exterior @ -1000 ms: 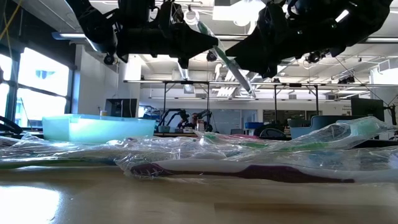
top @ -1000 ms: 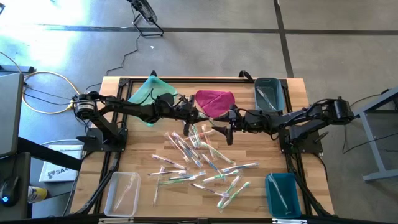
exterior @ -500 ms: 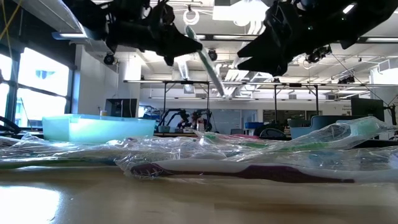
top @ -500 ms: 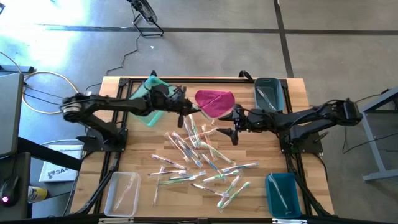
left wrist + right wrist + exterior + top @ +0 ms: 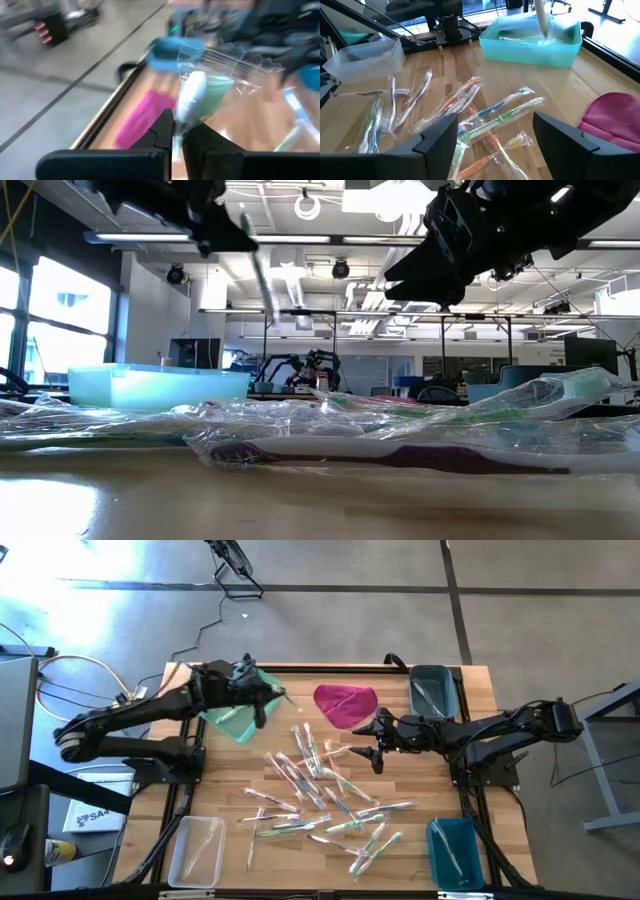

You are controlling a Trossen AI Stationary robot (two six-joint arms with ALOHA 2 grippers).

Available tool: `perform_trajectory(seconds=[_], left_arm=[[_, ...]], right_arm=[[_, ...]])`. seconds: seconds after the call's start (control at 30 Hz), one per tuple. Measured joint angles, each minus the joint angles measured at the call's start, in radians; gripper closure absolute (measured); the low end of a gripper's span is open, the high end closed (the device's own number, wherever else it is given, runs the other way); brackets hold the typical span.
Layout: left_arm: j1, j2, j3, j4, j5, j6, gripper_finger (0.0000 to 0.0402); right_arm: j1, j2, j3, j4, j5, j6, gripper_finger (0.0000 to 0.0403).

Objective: Pick & Place Toothbrushes
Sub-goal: Put the green toothbrush to the green bin

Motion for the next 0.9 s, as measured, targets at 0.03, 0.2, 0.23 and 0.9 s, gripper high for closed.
perform_trajectory(seconds=[0.03, 0.2, 0.23, 0.9], left_arm=[[0.006, -0.027, 0.0, -0.041, -0.035, -0.008, 0.0389], [0.014, -0.141, 0.0, -0.24, -0.212, -0.096, 0.0388], [0.013, -0.16, 0.0, -0.282, -0.238, -0.119, 0.0388], [0.013, -0.14, 0.0, -0.632, -0.638, -0.377, 0.0387]], right_arm=[[0.0, 0.0, 0.0, 0.0, 0.0, 0.0, 0.0153], [0.0, 0.0, 0.0, -0.012, 0.01, 0.0, 0.0153], [0.0, 0.0, 0.0, -0.017, 0.019, 0.0, 0.0153], [0.0, 0.001, 0.0, -0.047, 0.105, 0.013, 0.0153]])
